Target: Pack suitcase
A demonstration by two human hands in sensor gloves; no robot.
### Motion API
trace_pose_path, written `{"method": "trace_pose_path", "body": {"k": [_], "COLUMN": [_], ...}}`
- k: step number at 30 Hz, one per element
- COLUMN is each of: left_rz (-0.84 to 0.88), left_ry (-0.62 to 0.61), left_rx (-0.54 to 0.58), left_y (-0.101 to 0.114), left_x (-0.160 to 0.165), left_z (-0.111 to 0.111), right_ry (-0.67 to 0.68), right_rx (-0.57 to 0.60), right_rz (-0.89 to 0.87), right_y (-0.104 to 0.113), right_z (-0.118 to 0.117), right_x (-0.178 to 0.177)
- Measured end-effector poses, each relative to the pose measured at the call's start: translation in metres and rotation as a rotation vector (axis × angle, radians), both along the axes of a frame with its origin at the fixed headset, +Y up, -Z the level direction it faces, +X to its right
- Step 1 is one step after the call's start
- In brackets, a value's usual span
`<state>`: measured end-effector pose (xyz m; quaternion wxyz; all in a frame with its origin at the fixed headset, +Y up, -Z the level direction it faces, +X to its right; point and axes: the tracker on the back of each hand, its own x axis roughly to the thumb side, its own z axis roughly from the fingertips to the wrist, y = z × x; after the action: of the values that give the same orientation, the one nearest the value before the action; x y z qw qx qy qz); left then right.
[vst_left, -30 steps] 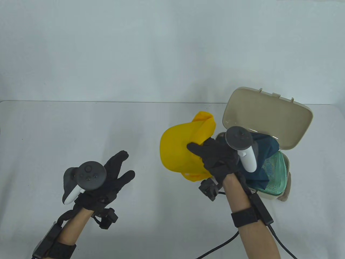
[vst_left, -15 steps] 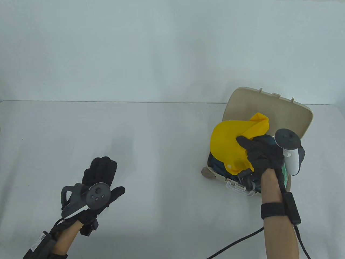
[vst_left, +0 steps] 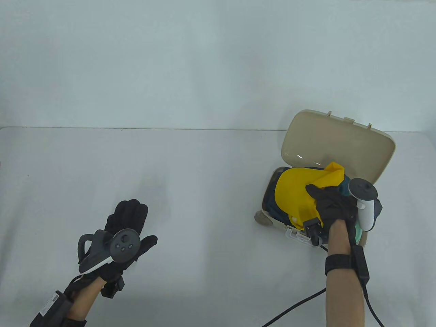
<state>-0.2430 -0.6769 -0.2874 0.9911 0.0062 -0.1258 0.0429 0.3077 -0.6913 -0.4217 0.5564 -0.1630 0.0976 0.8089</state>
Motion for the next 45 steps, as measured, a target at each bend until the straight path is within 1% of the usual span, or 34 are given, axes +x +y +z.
{"method": "trace_pose_path", "body": {"k": [4,6,8,13,16,21,23,26,28,30,33,35,37,39,42,45], "left_rz": [-0.008,-0.010,-0.004,-0.005,-0.002,-0.002,-0.004,-0.005,-0.004,-0.008,-0.011,-0.014,-0.016,-0.012,-0.006,-0.002], "left_ry": [0.000,-0.001,-0.003,-0.005,-0.010,-0.018,-0.021,-0.025,-0.031,-0.037,-0.042,-0.045,-0.046,-0.046,-0.047,-0.048], "left_rx": [-0.004,-0.005,-0.009,-0.011,-0.016,-0.016,-0.016,-0.017,-0.016,-0.007,0.006,0.014,0.017,0.017,0.019,0.023], "left_y": [0.000,0.001,0.001,0.001,0.001,0.000,0.000,0.000,0.000,0.001,0.003,0.004,0.004,0.004,0.005,0.005], "left_x": [0.000,0.000,0.000,0.000,0.001,0.001,0.001,0.001,0.002,0.004,0.005,0.006,0.006,0.006,0.005,0.004], "left_z": [0.000,0.000,0.000,0.000,0.000,0.001,0.001,0.001,0.002,0.003,0.005,0.006,0.007,0.007,0.007,0.008], "right_ry": [-0.023,-0.033,-0.037,-0.054,-0.052,-0.086,-0.081,-0.066,-0.061,-0.063,-0.077,-0.086,-0.087,-0.075,-0.044,-0.050], "right_rx": [-0.037,-0.050,-0.066,-0.111,-0.145,-0.206,-0.241,-0.293,-0.327,-0.349,-0.381,-0.376,-0.363,-0.338,-0.282,-0.177], "right_rz": [0.030,0.053,0.117,0.387,0.489,0.810,0.953,1.114,1.197,1.225,1.208,1.184,1.143,1.068,1.008,0.944], "right_y": [-0.010,-0.011,-0.011,-0.006,-0.004,0.001,0.004,0.008,0.007,0.005,0.002,0.005,0.011,0.026,0.048,0.082], "right_z": [-0.002,-0.004,-0.006,-0.012,-0.016,-0.023,-0.026,-0.030,-0.031,-0.032,-0.032,-0.030,-0.026,-0.018,-0.012,-0.002], "right_x": [-0.002,-0.004,-0.010,-0.026,-0.039,-0.065,-0.074,-0.083,-0.086,-0.085,-0.082,-0.080,-0.078,-0.075,-0.072,-0.062]}}
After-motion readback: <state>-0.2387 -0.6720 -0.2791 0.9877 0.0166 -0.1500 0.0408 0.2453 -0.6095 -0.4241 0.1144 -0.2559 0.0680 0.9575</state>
